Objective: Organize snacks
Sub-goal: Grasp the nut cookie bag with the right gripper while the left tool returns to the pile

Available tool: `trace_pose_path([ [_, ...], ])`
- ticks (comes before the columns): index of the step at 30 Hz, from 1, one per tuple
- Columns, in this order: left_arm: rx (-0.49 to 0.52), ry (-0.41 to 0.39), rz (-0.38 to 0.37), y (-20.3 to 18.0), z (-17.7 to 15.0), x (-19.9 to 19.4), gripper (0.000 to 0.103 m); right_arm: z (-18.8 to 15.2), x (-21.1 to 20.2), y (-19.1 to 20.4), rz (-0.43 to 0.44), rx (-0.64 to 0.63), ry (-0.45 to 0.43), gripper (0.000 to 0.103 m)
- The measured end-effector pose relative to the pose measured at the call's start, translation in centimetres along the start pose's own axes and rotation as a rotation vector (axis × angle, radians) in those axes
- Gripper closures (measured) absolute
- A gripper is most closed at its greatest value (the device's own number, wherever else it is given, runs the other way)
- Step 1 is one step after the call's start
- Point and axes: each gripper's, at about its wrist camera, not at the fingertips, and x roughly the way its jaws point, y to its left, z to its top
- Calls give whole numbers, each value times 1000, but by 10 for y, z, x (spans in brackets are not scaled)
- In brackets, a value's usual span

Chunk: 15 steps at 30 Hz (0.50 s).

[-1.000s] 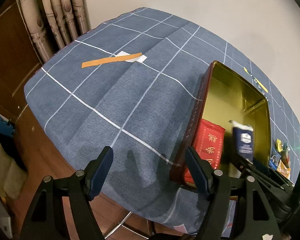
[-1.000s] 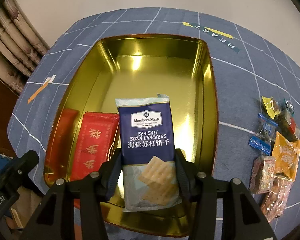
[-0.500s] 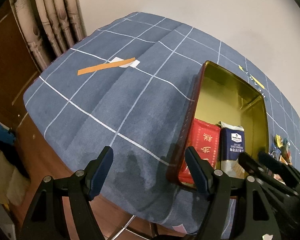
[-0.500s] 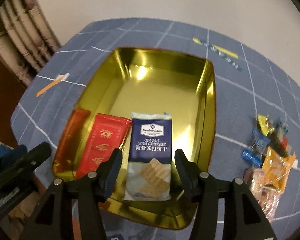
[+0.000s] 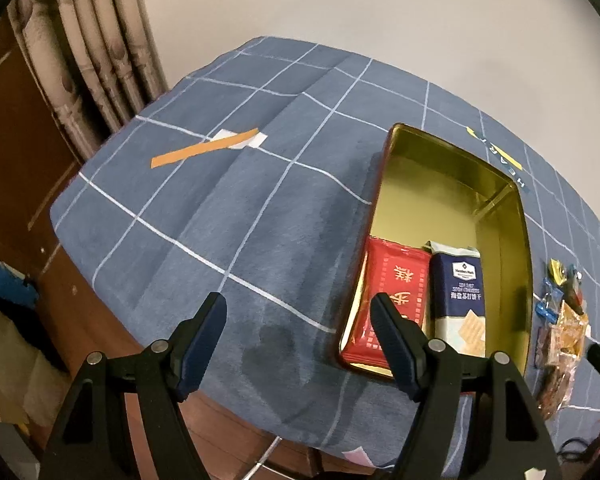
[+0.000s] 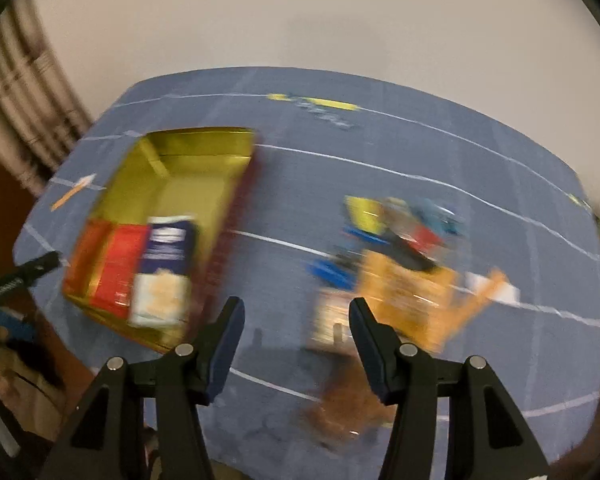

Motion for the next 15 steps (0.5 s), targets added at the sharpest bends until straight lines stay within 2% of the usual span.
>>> trace_pose_path([
  [8, 66, -19, -18, -16, -1, -7, 31, -37, 2, -79, -130, 64, 82, 47],
  [11, 103, -34, -19, -24, -1, -13, 31, -49, 10, -86, -117, 57, 128, 47],
  [15, 144, -51, -24, -36, -2, -23, 29, -60, 18, -75, -94, 14, 157, 47],
])
